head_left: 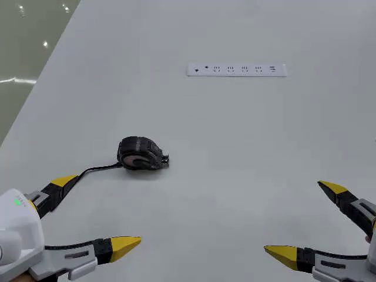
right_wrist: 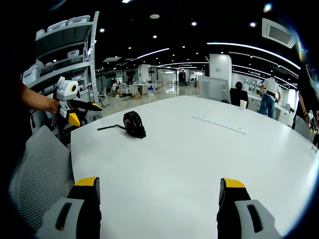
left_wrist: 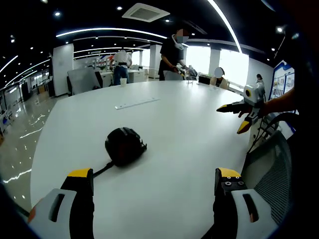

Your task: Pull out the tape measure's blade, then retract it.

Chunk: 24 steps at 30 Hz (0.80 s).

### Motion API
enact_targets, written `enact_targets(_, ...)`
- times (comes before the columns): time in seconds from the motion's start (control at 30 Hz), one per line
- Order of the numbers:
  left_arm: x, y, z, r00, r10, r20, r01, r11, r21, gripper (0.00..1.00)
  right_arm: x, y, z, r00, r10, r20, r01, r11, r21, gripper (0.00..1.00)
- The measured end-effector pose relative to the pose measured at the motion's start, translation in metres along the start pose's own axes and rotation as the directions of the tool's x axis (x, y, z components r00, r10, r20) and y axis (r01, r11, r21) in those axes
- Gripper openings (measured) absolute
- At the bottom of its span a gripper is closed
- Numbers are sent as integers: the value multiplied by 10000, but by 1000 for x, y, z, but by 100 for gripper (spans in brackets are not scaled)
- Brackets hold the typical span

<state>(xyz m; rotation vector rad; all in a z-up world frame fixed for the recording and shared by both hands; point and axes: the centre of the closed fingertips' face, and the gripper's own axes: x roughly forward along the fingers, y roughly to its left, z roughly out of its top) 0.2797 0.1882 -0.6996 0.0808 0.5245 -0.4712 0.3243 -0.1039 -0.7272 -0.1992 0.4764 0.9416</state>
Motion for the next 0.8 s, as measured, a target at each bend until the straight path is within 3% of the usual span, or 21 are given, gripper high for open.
enact_targets(0.23, -1, -11, 6, 9998, -157, 92, 158, 9998, -85, 99, -1, 0, 0, 10000, -56, 5, 56, 10000, 17, 99)
enact_targets(0.4, -1, -14, 3, 9996, -297, -19, 297, 9995, -87, 99, -2, 0, 0, 10000, -74, 11, 74, 10000, 14, 99)
enact_targets(0.8, 0, -15, 7, 9995, -313, -5, 312, 9995, -71, 99, 0, 0, 1, 10000, 12, 28, -12, 10000, -30, 99)
